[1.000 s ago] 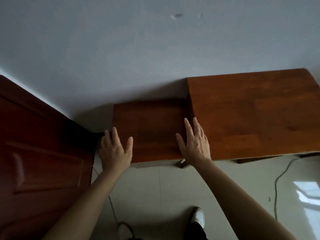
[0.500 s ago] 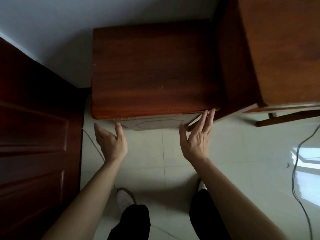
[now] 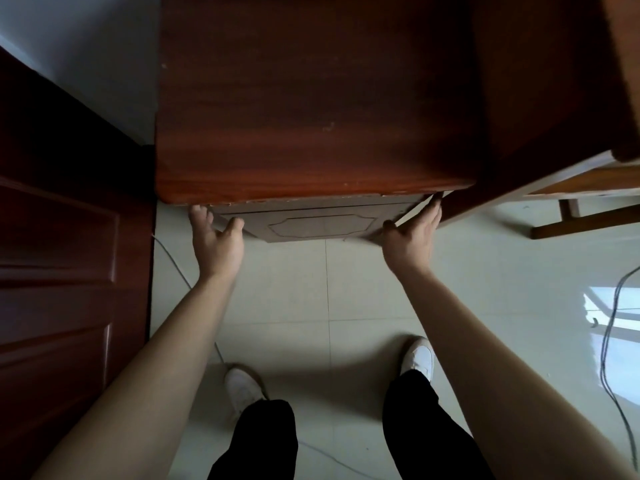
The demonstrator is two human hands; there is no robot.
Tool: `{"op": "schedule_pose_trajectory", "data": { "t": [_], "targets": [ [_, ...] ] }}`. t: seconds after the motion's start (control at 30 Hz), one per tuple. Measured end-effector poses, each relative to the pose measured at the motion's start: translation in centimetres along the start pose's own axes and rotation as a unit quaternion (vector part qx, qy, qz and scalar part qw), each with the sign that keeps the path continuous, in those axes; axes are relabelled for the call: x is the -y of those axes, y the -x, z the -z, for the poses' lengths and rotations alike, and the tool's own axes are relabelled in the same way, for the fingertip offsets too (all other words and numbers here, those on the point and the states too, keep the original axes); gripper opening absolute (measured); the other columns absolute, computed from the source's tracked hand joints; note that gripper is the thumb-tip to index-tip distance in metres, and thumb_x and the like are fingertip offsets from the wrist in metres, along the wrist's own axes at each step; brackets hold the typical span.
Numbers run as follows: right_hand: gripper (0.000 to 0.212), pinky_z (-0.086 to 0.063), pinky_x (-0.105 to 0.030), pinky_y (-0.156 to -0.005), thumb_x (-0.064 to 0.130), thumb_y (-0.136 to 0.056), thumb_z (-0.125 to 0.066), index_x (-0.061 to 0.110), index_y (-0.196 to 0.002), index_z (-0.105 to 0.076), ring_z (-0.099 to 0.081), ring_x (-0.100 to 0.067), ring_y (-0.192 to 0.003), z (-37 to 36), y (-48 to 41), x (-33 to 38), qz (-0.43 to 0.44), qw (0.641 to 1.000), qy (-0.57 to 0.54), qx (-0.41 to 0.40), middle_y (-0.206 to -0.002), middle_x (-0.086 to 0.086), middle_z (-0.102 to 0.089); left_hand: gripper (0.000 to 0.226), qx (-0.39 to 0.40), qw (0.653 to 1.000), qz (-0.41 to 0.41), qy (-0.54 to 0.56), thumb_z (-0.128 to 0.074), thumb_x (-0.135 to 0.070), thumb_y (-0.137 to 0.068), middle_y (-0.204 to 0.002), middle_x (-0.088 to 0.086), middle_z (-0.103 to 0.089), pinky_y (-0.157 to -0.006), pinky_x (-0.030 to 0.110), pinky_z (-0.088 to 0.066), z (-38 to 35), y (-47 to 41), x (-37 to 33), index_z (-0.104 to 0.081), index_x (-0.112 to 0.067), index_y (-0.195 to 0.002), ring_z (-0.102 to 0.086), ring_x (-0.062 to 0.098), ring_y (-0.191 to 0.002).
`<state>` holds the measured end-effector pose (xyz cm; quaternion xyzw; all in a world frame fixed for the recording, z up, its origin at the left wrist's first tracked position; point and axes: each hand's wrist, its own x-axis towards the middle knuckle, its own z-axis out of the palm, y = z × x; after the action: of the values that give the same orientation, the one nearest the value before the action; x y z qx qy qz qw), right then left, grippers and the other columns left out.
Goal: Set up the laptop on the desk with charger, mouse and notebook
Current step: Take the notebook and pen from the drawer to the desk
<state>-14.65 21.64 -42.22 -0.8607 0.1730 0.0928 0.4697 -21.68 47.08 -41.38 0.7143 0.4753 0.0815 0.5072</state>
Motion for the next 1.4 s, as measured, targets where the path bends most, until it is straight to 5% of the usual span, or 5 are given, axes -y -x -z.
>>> {"op": "schedule_pose_trajectory", "data": {
  "t": [0.17,0.43,0.7,1.23,1.4],
  "targets": [
    [0.08,-0.021,-0.01,-0.096,-0.002,-0.079,-0.06,0.007,-0.151,-0.025,-0.035,-0.015,-0.129,0.0,-1.6,1.1,-0.043,0.995,-0.086,-0.026,-0.136,0.001,-0.035,0.057,0.016,0.999,0.027,0.031,-0.052,0.004,-0.089,-0.148,0.031,-0.031,-0.111,0.039,-0.034,-0.3,-0.4,-0.2,-0.027,0.007,-0.141,-0.036,0.039,-0.135],
    [0.081,-0.039,-0.042,-0.111,0.008,-0.074,-0.07,0.01,-0.145,-0.032,-0.044,-0.022,-0.133,2.1,0.0,0.9,-0.048,0.996,-0.073,0.004,-0.144,-0.005,-0.046,0.032,-0.017,1.0,0.016,-0.015,-0.053,-0.009,-0.069,-0.073,-0.015,-0.042,-0.058,0.017,-0.035,1.0,-0.4,-0.5,-0.035,-0.034,-0.076,-0.043,-0.006,-0.056],
    [0.091,-0.036,-0.038,-0.107,0.029,-0.068,-0.065,0.01,-0.148,-0.026,-0.042,-0.028,-0.137,3.3,6.0,-2.9,-0.093,0.995,-0.026,0.005,-0.147,-0.01,-0.043,0.046,-0.039,0.996,0.03,-0.08,-0.063,-0.004,-0.086,-0.11,0.007,-0.067,-0.075,0.017,-0.042,2.9,5.4,3.8,-0.042,-0.01,-0.127,-0.064,0.022,-0.097],
    [0.074,-0.046,-0.04,-0.101,-0.016,-0.081,-0.037,0.021,-0.144,-0.048,-0.058,-0.022,-0.127,4.9,7.7,-6.8,-0.185,0.98,-0.08,0.01,-0.139,-0.004,-0.059,0.024,-0.023,0.987,0.155,-0.017,-0.06,0.0,-0.082,-0.1,0.012,-0.064,-0.071,0.032,-0.055,6.2,5.9,6.3,-0.064,-0.01,-0.104,-0.061,0.019,-0.077],
    [0.07,-0.042,-0.033,-0.098,-0.004,-0.07,-0.034,0.019,-0.132,-0.06,-0.056,-0.024,-0.117,7.4,8.2,-2.5,-0.014,0.99,0.033,-0.138,-0.13,-0.009,-0.056,0.039,-0.041,0.995,-0.024,-0.088,-0.05,0.007,-0.09,-0.12,0.012,-0.063,-0.087,0.036,-0.05,8.8,7.0,3.1,-0.06,-0.009,-0.124,-0.062,0.026,-0.105]
  ]
}}
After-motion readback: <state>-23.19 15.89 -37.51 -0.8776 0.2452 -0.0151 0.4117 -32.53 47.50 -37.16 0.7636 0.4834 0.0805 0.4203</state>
